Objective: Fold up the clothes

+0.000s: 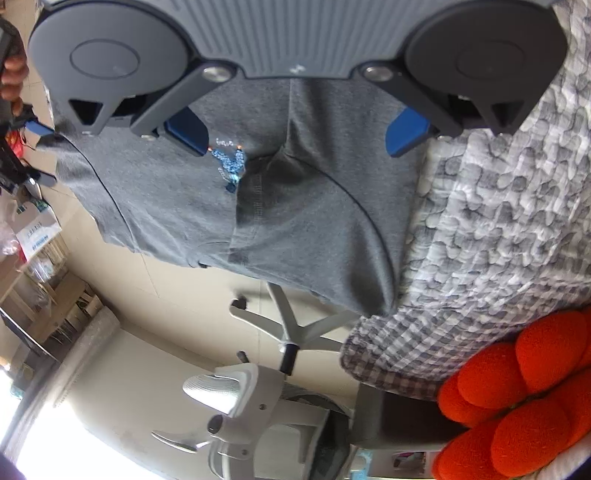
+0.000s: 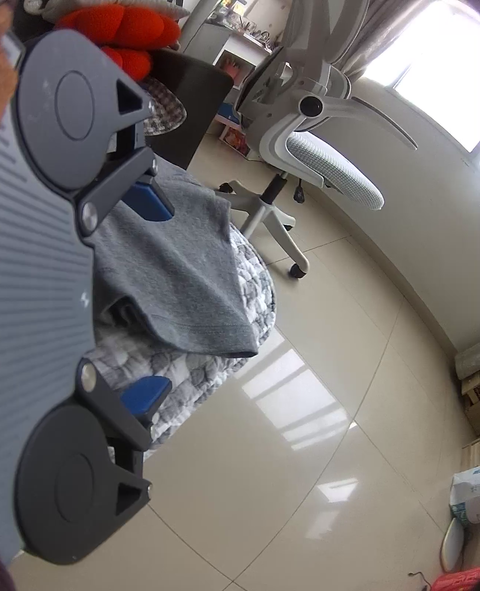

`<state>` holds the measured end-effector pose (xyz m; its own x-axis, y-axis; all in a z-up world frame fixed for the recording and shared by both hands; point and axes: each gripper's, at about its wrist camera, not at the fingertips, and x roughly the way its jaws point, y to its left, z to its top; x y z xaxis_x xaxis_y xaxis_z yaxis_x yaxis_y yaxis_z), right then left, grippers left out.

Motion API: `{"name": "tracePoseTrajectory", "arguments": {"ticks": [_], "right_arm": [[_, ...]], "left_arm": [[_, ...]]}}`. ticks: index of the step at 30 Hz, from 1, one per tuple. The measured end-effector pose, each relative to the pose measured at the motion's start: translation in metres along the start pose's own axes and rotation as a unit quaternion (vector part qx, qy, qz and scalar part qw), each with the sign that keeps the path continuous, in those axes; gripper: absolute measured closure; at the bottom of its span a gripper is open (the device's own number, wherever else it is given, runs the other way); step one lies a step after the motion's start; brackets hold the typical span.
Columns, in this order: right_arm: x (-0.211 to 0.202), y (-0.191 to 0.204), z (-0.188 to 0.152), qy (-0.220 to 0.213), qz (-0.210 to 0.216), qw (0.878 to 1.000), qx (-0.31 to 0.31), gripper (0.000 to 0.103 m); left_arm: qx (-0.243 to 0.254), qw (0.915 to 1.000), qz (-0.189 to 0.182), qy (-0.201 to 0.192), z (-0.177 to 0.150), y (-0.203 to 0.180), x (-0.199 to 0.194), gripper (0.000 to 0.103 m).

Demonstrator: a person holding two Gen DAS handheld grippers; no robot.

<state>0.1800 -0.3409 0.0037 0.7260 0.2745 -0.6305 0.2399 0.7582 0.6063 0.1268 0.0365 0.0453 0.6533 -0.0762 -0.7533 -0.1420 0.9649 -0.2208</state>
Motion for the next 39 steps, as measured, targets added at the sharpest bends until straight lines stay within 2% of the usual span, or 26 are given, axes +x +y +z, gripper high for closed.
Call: {"name": "tracePoseTrajectory", "arguments": {"ticks": [2, 4, 5, 6, 7, 8, 11, 13, 16, 18, 21, 24, 27, 29, 31, 32, 35, 39], "right_arm": [[0.001, 0.005, 0.000, -0.008, 0.002, 1.000, -0.013, 0.030], [0.003, 0.013, -0.003, -0.012, -0.015, 0.999, -0.038, 0.052], [0.004, 0.016, -0.005, -0.014, -0.026, 0.998, -0.052, 0.058], [0.005, 0.019, -0.008, -0.017, -0.039, 0.997, -0.066, 0.071], [0.005, 0.021, -0.010, -0.023, -0.055, 0.995, -0.077, 0.089], [0.005, 0.022, -0.011, -0.029, -0.067, 0.994, -0.086, 0.091], [-0.005, 0.025, -0.012, -0.054, -0.061, 0.992, -0.099, 0.098], [-0.011, 0.032, -0.013, -0.070, -0.054, 0.990, -0.110, 0.098], [-0.014, 0.042, -0.017, -0.082, -0.051, 0.987, -0.127, 0.098], [-0.015, 0.046, -0.019, -0.090, -0.048, 0.986, -0.132, 0.098], [-0.015, 0.051, -0.020, -0.097, -0.047, 0.984, -0.141, 0.098], [-0.017, 0.055, -0.024, -0.109, -0.066, 0.978, -0.166, 0.098], [-0.024, 0.061, -0.027, -0.135, -0.071, 0.971, -0.182, 0.098], [-0.034, 0.075, -0.031, -0.161, -0.061, 0.964, -0.203, 0.098], [-0.045, 0.102, -0.044, -0.187, -0.045, 0.948, -0.253, 0.098], [-0.048, 0.120, -0.057, -0.197, -0.035, 0.935, -0.293, 0.098], [-0.047, 0.176, -0.117, -0.203, -0.007, 0.876, -0.438, 0.098], [-0.008, 0.213, -0.208, -0.120, 0.009, 0.799, -0.589, 0.099]], "left_arm": [[0.009, 0.9999, -0.007, 0.001, -0.001, -0.003, 0.001, 0.001], [0.019, 0.9996, -0.022, 0.006, -0.004, -0.007, 0.001, 0.001], [0.026, 0.9991, -0.033, 0.010, -0.006, -0.010, 0.000, 0.001], [0.038, 0.9982, -0.045, 0.013, -0.008, -0.014, 0.000, 0.001], [0.052, 0.9970, -0.055, 0.015, -0.010, -0.018, 0.000, 0.001], [0.064, 0.9958, -0.063, 0.015, -0.012, -0.022, 0.001, 0.001], [0.093, 0.9921, -0.084, 0.012, -0.016, -0.033, 0.004, 0.001], [0.104, 0.9888, -0.107, 0.009, -0.018, -0.038, 0.009, 0.001], [0.122, 0.9859, -0.114, -0.014, -0.021, -0.046, 0.016, 0.001], [0.133, 0.9855, -0.103, -0.025, -0.025, -0.049, 0.022, 0.001], [0.155, 0.9804, -0.122, -0.007, -0.031, -0.055, 0.030, 0.001], [0.174, 0.9761, -0.131, -0.001, -0.035, -0.060, 0.033, 0.001], [0.155, 0.9784, -0.137, -0.007, -0.027, -0.056, 0.024, 0.001], [0.120, 0.9806, -0.154, -0.014, -0.016, -0.047, 0.013, 0.001], [0.076, 0.9815, -0.174, -0.024, -0.002, -0.034, 0.000, 0.001], [0.051, 0.9823, -0.178, -0.028, 0.004, -0.025, -0.003, 0.001], [-0.028, 0.9860, -0.161, -0.033, 0.020, 0.008, -0.006, 0.001], [-0.115, 0.9883, -0.090, -0.043, 0.031, 0.057, 0.000, 0.001]]}}
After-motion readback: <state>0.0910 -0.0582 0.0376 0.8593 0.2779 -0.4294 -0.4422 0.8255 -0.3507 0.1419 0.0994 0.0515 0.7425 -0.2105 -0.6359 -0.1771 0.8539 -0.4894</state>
